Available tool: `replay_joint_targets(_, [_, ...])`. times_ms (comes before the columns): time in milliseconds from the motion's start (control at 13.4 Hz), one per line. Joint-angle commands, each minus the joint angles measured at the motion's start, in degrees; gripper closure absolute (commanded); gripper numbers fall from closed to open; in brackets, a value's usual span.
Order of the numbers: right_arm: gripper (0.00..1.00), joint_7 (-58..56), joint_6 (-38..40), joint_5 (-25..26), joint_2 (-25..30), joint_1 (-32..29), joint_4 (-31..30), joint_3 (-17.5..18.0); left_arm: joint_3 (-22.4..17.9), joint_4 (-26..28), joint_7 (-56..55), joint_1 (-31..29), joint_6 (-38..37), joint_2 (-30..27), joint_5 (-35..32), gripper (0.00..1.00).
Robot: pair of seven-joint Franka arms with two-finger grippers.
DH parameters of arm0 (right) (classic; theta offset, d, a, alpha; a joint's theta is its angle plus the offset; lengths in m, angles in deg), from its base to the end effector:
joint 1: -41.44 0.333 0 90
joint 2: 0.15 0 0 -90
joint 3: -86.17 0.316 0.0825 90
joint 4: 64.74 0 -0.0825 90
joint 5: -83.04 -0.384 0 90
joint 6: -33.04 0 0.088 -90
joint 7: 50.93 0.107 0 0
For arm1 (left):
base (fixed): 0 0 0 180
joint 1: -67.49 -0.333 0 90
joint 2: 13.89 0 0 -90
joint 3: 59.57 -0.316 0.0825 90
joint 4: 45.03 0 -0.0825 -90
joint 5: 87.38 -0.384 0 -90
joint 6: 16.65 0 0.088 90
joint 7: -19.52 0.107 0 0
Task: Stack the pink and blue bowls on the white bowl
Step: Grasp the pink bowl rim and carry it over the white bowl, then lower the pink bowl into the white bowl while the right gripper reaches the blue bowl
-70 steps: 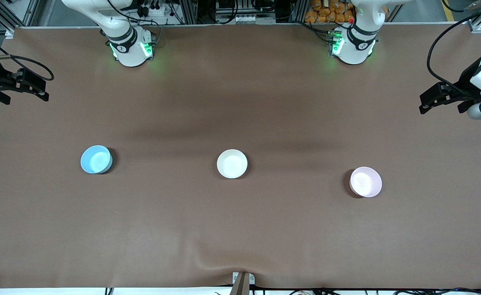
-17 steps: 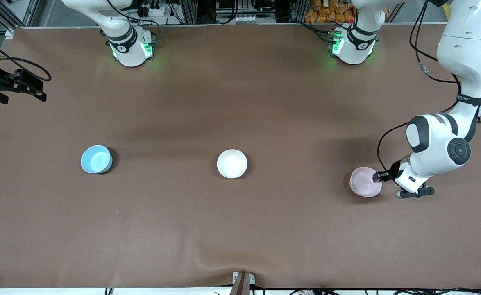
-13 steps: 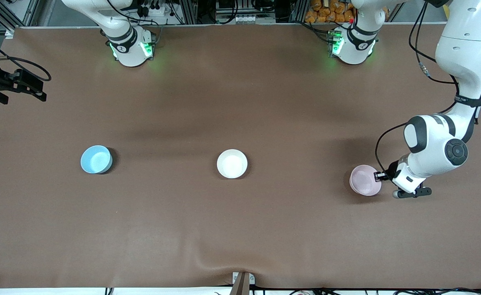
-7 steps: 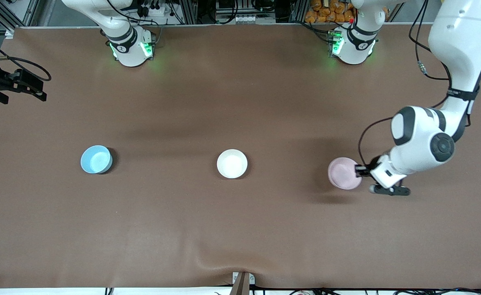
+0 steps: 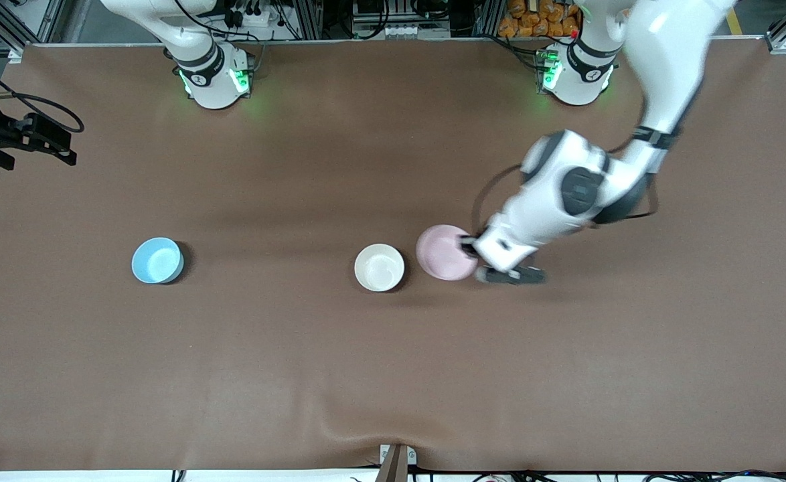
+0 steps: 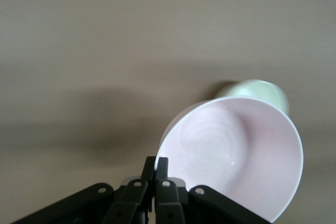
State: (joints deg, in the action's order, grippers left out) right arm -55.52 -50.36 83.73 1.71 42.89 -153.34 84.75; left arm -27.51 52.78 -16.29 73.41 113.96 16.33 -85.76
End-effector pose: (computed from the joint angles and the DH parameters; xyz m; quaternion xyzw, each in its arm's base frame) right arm 0.5325 -0.0014 0.6438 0.9988 0.0398 -0.0293 0.0044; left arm 0.5598 -0.3821 0.3367 0.9874 0.0288 -0.0385 0.1510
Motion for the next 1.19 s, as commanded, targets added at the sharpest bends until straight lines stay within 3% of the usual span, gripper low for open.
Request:
replay_joint_targets(0, [0.00,-0.1,1.0,-1.0,-0.7,-0.7,1.3,0.2,-1.6,-10.2,-7.4,7.4,-0.9,8.5,0.3,1.00])
replay_joint_targets(297, [0.00,-0.3,-0.3,-1.0,-4.0,-1.6,1.7,0.2,-11.4,-13.1,-9.2,17.7,-0.7,12.3,0.5,1.00])
replay_joint_targets(446, [0.00,-0.3,-0.7,-1.0,-6.1,-1.7,1.9,0.2,-14.0,-14.0,-9.3,20.0,-0.1,13.6,0.8,1.00])
replay_joint_targets(743, [0.00,-0.4,-3.5,-0.9,-8.1,-2.4,1.5,0.2,-14.3,-16.1,-9.3,20.0,0.3,15.1,0.9,1.00])
replay_joint_targets(1115, [0.00,-0.4,-5.2,-1.1,-17.8,-3.7,1.2,0.3,-14.3,-17.4,-9.4,20.0,1.2,16.2,1.0,1.00])
